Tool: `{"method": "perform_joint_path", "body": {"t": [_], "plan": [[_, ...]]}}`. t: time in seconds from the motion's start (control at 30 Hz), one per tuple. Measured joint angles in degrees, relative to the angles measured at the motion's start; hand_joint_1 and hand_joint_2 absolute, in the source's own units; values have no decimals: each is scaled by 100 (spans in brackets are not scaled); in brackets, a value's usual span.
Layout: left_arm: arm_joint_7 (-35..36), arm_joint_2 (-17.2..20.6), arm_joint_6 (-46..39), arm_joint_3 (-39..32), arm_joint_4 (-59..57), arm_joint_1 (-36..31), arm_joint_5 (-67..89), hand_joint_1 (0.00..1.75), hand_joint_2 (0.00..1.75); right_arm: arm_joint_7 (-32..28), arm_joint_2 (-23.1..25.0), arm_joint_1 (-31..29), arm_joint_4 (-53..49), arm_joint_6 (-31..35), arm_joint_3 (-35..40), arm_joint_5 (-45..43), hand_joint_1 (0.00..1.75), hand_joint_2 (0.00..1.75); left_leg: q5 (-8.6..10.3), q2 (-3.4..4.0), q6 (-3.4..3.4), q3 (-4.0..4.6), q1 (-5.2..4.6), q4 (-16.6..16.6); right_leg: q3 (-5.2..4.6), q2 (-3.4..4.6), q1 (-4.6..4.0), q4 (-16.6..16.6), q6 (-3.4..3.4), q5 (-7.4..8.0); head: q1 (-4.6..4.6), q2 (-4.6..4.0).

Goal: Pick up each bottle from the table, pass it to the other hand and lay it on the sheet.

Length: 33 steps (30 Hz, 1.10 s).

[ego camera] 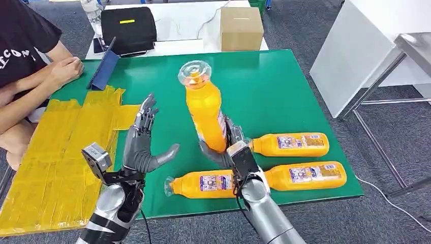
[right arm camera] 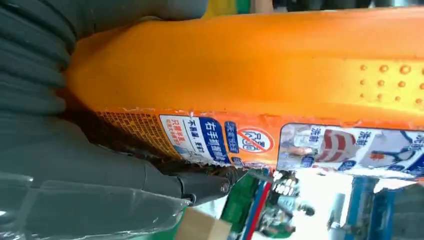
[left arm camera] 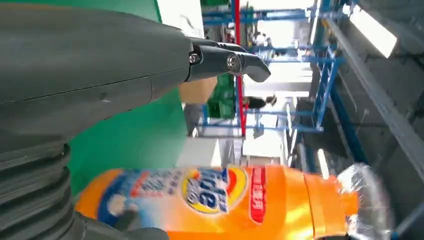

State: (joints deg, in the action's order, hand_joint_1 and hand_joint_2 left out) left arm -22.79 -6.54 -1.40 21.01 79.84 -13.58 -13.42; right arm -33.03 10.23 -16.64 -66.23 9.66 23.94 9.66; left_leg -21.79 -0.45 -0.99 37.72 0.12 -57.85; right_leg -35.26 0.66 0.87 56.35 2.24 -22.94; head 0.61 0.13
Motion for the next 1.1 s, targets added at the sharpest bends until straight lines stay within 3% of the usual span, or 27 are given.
{"method": "perform_joint_path", "body": {"t": [0.23, 0.8, 1.1], "plan": [[345, 7, 288, 144, -157, -187, -457, 0, 175, -164, 39, 52, 26, 302, 472, 420, 175, 175, 0, -1, 0, 0, 0, 0, 0, 0, 0, 1, 0, 0, 2, 0], [439, 46, 496, 361, -330, -243, -942, 0, 175, -138, 66, -47, 284, 1161, 957, 1141, 175, 175, 0, 1, 0, 1, 0, 0, 0, 0, 0, 1, 0, 0, 2, 0], [448, 48, 546, 402, -330, -202, -1077, 0, 175, -92, 94, -87, 551, 1241, 1191, 1138, 175, 175, 0, 0, 0, 1, 1, 0, -1, 0, 0, 0, -1, 0, 2, 0]]}}
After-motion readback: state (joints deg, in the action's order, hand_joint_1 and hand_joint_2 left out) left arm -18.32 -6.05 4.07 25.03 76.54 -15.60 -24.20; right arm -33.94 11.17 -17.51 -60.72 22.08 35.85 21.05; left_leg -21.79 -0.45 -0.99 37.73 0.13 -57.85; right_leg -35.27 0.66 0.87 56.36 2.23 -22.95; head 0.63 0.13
